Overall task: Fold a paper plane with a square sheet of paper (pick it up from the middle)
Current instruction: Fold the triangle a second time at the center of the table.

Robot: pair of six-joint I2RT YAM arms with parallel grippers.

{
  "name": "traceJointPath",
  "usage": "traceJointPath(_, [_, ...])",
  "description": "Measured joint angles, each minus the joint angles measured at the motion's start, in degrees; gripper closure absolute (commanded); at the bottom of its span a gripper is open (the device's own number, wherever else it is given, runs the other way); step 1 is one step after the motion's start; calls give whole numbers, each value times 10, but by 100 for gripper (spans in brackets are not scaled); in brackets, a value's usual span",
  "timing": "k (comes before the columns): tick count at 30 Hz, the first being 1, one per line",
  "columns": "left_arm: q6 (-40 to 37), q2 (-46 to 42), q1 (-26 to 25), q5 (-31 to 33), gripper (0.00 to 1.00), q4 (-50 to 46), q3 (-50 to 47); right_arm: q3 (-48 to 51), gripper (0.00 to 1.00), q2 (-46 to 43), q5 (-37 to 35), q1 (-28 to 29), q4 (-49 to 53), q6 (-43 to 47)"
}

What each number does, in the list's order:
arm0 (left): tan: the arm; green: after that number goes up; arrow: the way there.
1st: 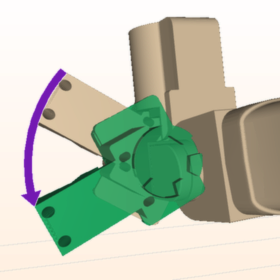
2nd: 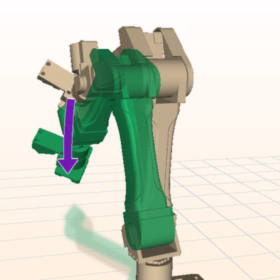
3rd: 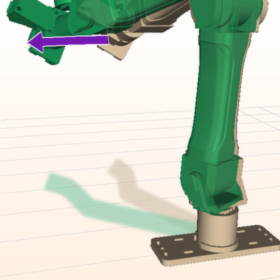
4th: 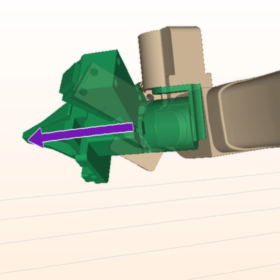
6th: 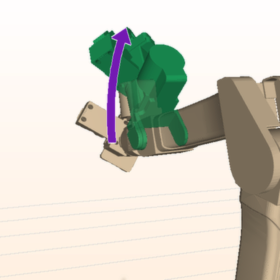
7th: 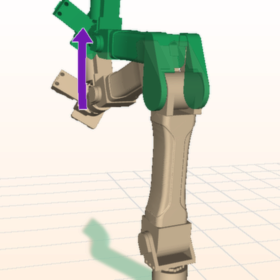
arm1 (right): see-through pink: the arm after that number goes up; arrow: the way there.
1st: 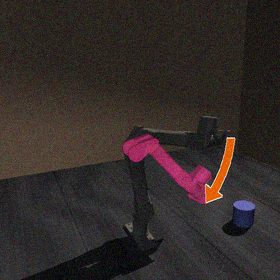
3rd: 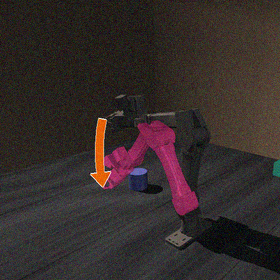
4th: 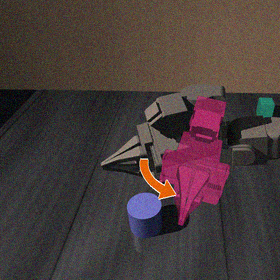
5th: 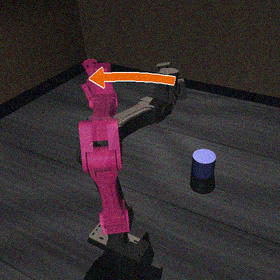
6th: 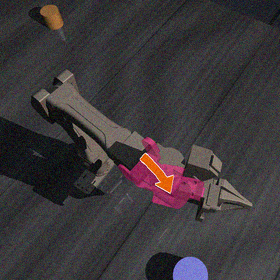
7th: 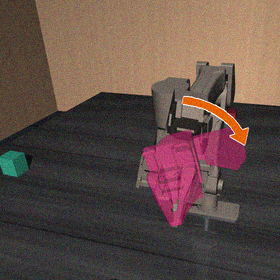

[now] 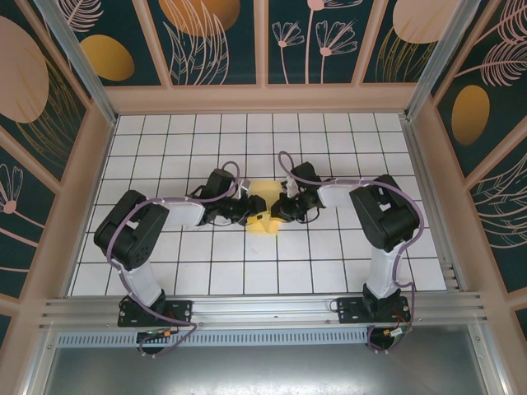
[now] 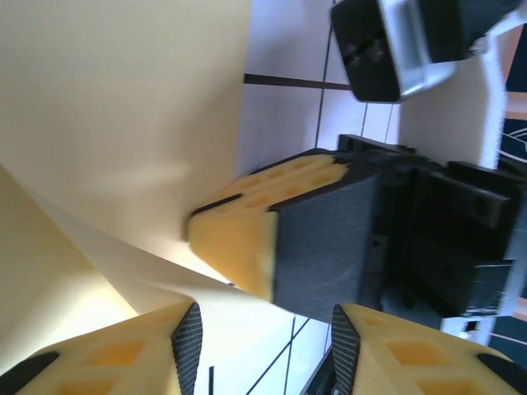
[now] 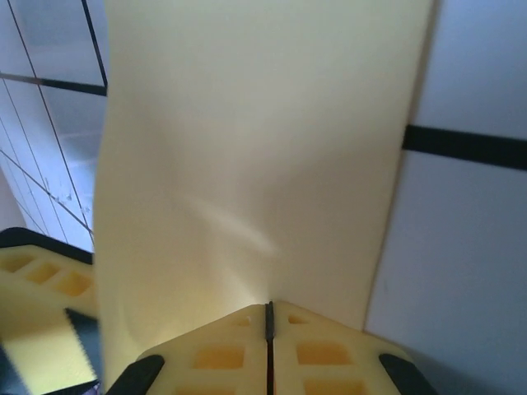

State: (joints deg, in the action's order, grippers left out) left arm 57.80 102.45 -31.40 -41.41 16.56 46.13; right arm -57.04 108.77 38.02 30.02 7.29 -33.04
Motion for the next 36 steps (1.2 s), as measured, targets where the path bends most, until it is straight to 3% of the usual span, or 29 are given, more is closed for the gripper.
traceJointPath(6, [4,10,0,6,54,1,3,24,74,-59,-6,-23,-23,-21])
traceJointPath(9, [7,12,0,13,63,2,4,40,65,-87,-6,-30,-39,-30])
traceJointPath(12, [8,14,0,18,69,3,4,53,63,-95,-2,-30,-60,-38])
traceJointPath(19, [8,21,0,30,78,2,5,57,65,-92,10,-19,-83,-46])
traceJointPath(31, [8,23,0,32,82,1,5,57,67,-59,16,-7,-86,-44])
traceJointPath(36, [8,23,0,33,83,1,5,57,84,-52,22,-7,-88,-44])
